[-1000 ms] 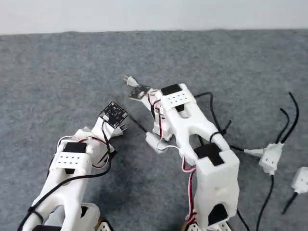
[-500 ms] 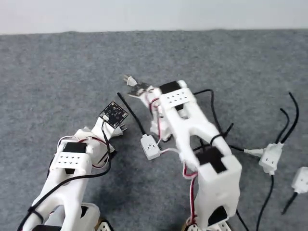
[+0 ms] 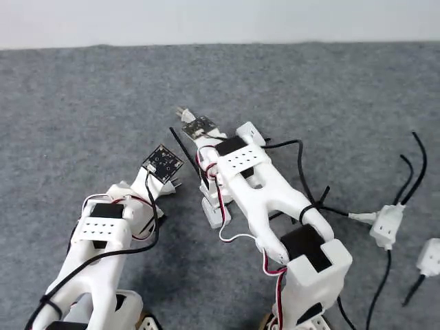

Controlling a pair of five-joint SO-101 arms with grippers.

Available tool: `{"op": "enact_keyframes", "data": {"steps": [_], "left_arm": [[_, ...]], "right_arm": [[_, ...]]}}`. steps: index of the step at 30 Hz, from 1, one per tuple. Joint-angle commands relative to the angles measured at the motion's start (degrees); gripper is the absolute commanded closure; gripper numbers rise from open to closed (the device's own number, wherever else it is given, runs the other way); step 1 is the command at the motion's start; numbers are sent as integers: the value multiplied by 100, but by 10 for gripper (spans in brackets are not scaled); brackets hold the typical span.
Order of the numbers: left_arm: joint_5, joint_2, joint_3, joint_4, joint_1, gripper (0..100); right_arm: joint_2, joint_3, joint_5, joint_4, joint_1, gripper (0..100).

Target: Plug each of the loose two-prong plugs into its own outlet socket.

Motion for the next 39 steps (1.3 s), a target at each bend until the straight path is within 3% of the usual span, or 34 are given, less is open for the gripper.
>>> {"op": "enact_keyframes", "data": {"steps": [1, 9, 16, 29, 39], "left_arm": [[-26, -158, -31, 53, 35, 771], [-26, -158, -31, 53, 35, 771], [-26, -158, -31, 53, 35, 771], [-26, -158, -31, 53, 35, 771], [-26, -158, -31, 53, 35, 771]], "right_arm": [[-66, -9, -62, -101, 92, 990], [119, -18, -62, -66, 92, 990], [-673, 44, -114, 224, -75, 990], [-936, 756, -141, -154, -391, 990], [-884, 510, -738, -189, -347, 990]]}}
